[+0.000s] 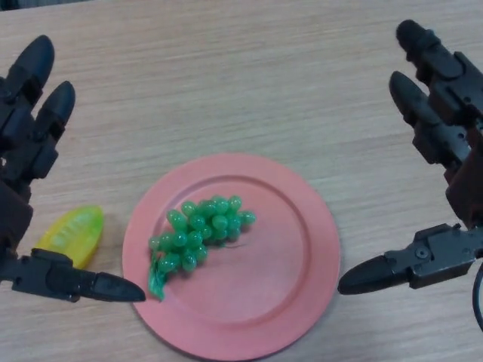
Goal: Pick up the green grapes and place it on the plate
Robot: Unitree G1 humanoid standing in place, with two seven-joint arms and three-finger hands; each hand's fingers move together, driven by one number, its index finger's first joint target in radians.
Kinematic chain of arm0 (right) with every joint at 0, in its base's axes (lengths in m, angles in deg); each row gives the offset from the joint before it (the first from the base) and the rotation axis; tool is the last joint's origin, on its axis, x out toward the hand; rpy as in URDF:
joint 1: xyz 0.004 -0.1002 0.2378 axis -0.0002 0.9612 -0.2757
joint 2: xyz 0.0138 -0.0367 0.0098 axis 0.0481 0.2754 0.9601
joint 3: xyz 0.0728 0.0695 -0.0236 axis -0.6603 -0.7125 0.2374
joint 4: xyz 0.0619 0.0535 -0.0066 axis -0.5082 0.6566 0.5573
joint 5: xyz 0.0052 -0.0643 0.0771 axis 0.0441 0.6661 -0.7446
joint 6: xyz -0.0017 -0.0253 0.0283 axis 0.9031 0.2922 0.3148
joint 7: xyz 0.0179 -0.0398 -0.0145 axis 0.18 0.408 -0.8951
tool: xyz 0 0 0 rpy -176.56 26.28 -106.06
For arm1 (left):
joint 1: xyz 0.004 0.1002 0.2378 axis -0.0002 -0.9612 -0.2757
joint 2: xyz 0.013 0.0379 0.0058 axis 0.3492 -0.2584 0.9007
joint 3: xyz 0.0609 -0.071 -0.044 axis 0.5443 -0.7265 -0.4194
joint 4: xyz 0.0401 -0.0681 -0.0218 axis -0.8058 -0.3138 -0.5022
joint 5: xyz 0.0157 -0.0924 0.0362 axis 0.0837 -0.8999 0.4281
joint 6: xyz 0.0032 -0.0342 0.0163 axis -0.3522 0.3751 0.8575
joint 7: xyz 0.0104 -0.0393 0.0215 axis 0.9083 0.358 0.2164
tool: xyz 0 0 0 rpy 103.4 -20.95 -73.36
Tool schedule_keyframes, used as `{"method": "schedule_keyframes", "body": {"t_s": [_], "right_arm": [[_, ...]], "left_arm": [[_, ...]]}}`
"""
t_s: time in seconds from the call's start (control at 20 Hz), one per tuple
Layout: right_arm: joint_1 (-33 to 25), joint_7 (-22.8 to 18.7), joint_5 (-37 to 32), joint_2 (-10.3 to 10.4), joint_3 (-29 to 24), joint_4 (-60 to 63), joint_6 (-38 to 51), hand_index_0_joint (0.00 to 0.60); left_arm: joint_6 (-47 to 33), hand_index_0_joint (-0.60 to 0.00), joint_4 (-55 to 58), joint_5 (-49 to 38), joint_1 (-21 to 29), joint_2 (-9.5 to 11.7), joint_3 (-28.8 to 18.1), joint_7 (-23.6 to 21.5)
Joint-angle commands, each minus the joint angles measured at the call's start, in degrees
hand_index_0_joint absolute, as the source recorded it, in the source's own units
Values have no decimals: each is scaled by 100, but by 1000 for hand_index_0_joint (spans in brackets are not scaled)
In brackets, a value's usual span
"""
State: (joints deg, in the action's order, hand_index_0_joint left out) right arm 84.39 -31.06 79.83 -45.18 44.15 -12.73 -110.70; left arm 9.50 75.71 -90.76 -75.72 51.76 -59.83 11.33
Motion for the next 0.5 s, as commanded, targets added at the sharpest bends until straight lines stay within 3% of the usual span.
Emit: {"method": "schedule_keyframes", "body": {"t_s": [0.05, 0.5], "right_arm": [[-113, -124, -7, -85, -121, -212, 871, 0], [-261, -153, 92, -81, -80, -312, 612, 0]], "left_arm": [[-335, 0, 423, -305, 90, 145, -330, 35], [26, 0, 714, -82, 176, 167, -226, -110]]}}
